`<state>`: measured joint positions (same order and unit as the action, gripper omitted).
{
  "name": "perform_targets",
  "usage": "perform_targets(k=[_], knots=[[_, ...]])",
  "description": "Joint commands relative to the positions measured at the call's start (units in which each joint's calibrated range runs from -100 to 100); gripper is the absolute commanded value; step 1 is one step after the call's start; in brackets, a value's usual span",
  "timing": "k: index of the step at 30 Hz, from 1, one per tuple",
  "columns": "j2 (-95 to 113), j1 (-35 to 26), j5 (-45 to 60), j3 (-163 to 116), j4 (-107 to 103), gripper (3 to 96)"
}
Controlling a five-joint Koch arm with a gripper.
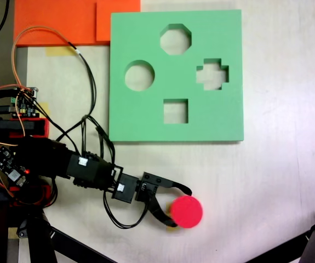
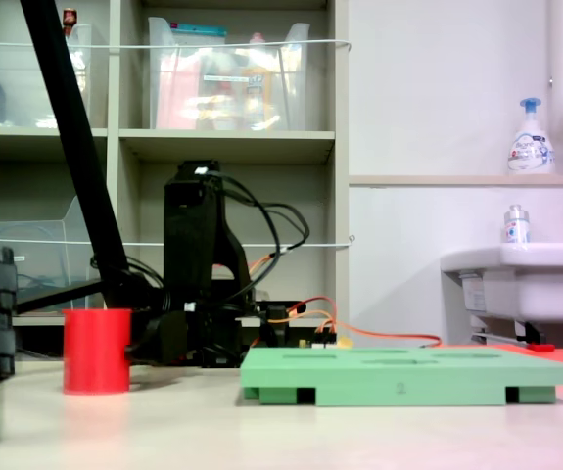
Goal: Put the cylinder block into the corresponding hole
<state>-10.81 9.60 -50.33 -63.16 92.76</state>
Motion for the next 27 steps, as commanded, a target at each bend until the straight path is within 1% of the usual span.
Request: perform_targets(k=[1, 6, 9, 11, 16, 17, 18, 19, 27], knots=[[2.0, -0.1, -0.2, -0.1, 7.2, 42.1], [2.7, -0.4, -0.3, -1.5, 7.2, 42.5], [2.8, -0.6, -0.4, -0.5, 7.2, 57.9], [2.6, -0.6, -0.9, 1.9, 7.2, 62.5], [1.9, 0.0, -2.1, 7.5, 7.2, 63.6], [1.7, 0.1, -2.3, 8.9, 7.2, 65.4], [1.0, 0.1, -2.8, 11.4, 7.2, 70.1], [-0.4, 0.1, -2.9, 12.9, 7.2, 70.7], [-7.6, 0.7, -3.3, 23.3, 7.2, 70.7]])
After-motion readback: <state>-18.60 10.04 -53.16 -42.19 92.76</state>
